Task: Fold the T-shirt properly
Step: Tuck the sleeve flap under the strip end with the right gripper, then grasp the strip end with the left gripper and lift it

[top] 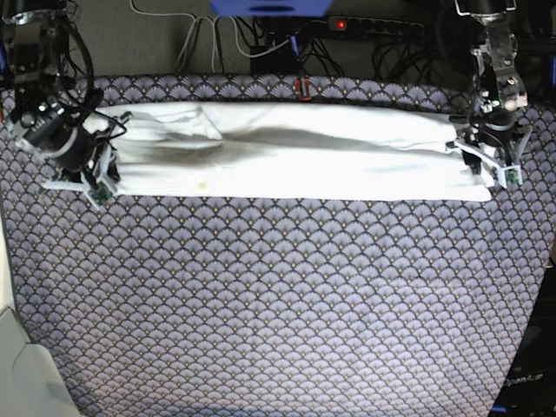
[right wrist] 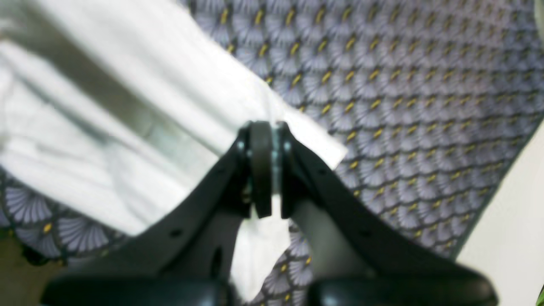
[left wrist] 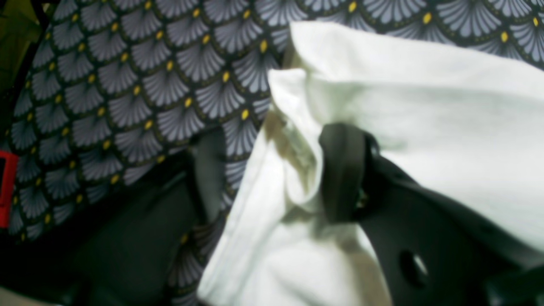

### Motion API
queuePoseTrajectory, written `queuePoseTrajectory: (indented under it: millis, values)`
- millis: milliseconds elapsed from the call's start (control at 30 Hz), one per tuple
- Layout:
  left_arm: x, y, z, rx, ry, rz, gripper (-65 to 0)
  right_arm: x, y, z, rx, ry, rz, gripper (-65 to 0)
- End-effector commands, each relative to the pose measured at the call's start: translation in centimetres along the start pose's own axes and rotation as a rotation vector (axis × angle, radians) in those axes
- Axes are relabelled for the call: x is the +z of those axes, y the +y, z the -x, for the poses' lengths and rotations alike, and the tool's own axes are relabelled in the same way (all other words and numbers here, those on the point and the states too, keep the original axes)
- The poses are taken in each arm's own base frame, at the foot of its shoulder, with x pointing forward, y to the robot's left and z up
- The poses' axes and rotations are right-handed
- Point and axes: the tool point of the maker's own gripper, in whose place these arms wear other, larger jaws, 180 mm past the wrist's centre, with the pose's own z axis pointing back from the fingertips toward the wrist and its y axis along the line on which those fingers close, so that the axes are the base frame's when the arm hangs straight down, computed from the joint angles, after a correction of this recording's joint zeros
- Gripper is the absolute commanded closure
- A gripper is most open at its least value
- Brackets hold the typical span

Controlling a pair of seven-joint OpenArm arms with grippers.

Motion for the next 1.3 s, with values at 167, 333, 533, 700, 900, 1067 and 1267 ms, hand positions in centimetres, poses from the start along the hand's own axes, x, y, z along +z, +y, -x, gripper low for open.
queuePoseTrajectory:
  millis: [167, 333, 533, 700, 900, 1067, 1267]
  values:
    - [0.3, -2.0, 3.6, -0.018, 0.146, 0.075, -36.6, 0.1, 1.0, 0.8, -0.019, 0.004, -0.018, 0.0]
    - [0.3, -2.0, 3.8, -0.017, 0.152, 0.075, -36.6, -1.4, 1.8, 3.3, -0.082, 0.069, -0.054, 0.0]
    - [0.5, -2.0, 4.2, -0.021, 0.154, 0.077, -36.7, -2.0, 2.3, 4.0, -0.106, 0.056, -0.070, 0.0]
    - [0.5, -3.2, 4.5, -0.041, 0.163, 0.107, -36.1, -2.0, 2.3, 4.1, -0.107, 0.060, -0.071, 0.0]
    - [0.5, -3.8, 4.9, -0.042, 0.170, 0.118, -28.0, -2.0, 2.3, 4.1, -0.108, 0.063, -0.070, 0.0]
    - [0.1, -3.4, 6.3, -0.036, 0.210, 0.109, -23.8, -2.0, 2.3, 4.1, -0.108, 0.063, -0.070, 0.0]
    - [0.2, -2.7, 6.8, 0.040, 0.226, 0.129, -23.8, -2.0, 2.3, 4.1, -0.108, 0.063, -0.070, 0.0]
